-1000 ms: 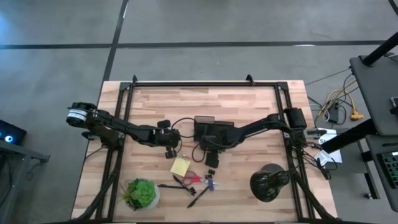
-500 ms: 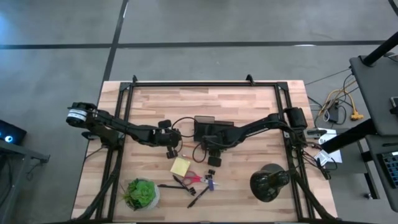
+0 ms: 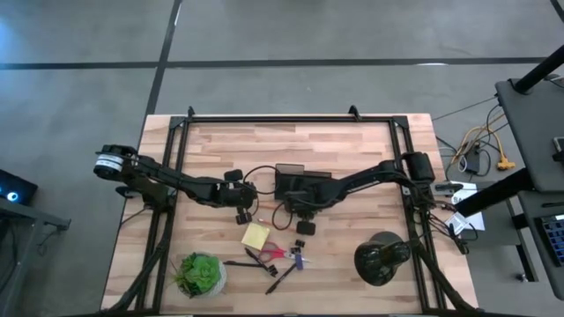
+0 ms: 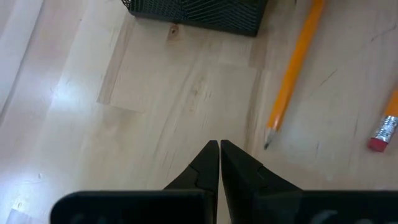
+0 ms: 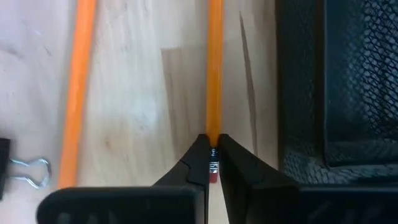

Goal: Pick and place office supplies into organizer
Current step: Put the top orange pencil into the desk organizer

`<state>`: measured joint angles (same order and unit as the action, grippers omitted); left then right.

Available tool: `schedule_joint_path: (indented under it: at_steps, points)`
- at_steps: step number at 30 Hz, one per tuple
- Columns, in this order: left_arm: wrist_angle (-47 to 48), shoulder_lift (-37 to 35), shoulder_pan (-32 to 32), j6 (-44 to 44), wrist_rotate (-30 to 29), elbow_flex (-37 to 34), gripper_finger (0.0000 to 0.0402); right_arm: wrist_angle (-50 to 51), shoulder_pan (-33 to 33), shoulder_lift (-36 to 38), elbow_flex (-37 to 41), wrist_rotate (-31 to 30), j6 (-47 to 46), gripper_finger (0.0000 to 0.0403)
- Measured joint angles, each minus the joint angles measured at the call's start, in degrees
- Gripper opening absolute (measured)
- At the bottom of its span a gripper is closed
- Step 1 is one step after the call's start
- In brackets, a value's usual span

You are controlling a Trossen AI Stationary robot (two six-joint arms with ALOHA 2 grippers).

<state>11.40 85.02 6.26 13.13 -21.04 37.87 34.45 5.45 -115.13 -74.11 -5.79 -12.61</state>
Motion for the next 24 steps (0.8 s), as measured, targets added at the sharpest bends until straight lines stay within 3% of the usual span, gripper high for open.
schedule_joint_path:
  at_steps: [10,19,21,24]
  points:
    - [1.3,-5.1,-0.1,0.0,-0.5,0.0,0.0,8.2,0.4,2.2,-5.1,-0.5,2.7,0.0006]
    - [3.0,-10.8,-0.9,-0.2,-1.6,-1.6,0.0,12.2,0.5,6.4,-6.0,-0.8,-1.9,0.0007]
    - [3.0,-10.6,-1.7,-1.0,2.0,-2.2,0.0,12.2,0.6,6.4,-6.0,-1.2,-4.8,0.0009]
    - [-0.3,-8.9,-2.8,-3.0,12.6,-2.7,0.0,12.2,0.7,6.4,-5.9,-1.3,-8.3,0.0021]
